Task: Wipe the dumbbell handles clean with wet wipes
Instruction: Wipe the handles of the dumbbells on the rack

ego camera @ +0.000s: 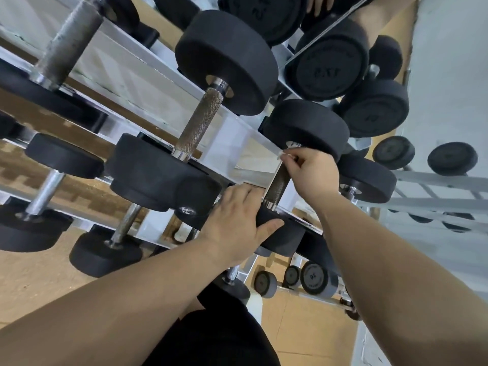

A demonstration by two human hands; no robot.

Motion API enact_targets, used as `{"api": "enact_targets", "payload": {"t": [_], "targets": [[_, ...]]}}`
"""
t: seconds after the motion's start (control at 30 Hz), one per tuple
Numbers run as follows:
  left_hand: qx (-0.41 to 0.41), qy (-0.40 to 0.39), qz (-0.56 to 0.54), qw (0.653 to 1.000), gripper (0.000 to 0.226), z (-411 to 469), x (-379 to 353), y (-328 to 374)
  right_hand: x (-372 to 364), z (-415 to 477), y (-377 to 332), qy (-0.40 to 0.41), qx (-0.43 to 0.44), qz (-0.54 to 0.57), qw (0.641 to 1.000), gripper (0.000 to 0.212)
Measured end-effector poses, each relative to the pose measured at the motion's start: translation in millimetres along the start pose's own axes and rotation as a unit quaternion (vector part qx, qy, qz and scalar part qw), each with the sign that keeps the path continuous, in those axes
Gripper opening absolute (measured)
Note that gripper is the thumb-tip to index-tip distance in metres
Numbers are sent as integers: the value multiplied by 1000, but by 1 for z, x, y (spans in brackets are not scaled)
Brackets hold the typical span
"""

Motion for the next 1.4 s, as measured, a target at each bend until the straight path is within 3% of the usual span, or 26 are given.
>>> {"api": "enact_targets", "payload": {"t": [0.1, 0.23, 0.37, 0.5, 0.7, 0.8, 0.9, 0.97, 1.1, 1.17, 1.23, 1.33, 1.4], "targets": [[1, -3, 6, 1000, 89, 0, 1, 2, 0, -16, -5, -8, 55, -14, 998, 16], [4, -5, 7, 1000, 90, 0, -1, 2, -11, -47, -12, -161, 152, -29, 975, 16], [6, -17, 5, 1000, 92, 3, -4, -1, -1, -10, -12, -51, 136, -114, 983, 23], [5, -16, -1, 1000, 96, 4, -5, -1, 7, -1, -7, -4, 64, -86, 994, 23], [11, -16, -3, 1000, 97, 0, -6, -1, 0, -44, -8, -119, 144, -8, 982, 17], [14, -18, -10, 1000, 97, 2, -7, -3, 1, -22, -12, -49, 151, -69, 985, 20], [12, -14, -22, 1000, 97, 3, -5, -2, 5, 1, -7, 0, 36, -58, 998, 23], [12, -20, -17, 1000, 96, 2, -5, -2, 2, -9, -6, 11, 27, -49, 998, 22], [6, -16, -15, 1000, 86, 0, -6, -2, -8, -49, -14, -137, 148, 2, 980, 18], [4, -14, -12, 1000, 89, 1, -6, -3, -9, -42, -12, -168, 193, -20, 966, 20], [3, -13, -19, 1000, 94, 2, -7, -4, -8, -21, -9, -122, 202, -61, 970, 22], [2, -5, -26, 1000, 92, 2, -6, -3, -1, 4, 4, -34, 84, -24, 996, 23], [0, -4, -15, 1000, 89, 2, -7, -4, -4, -2, 6, -39, 61, 17, 997, 21]]}}
Point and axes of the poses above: each hand's wrist, its own z-axis towards the middle knuckle, its own x-axis out of the back of the hand, y = z × x, the point moved 5 cm from there along z, towards the middle knuckle, and after that the axes turned 2 degrees about y, right-handed, at the moved point
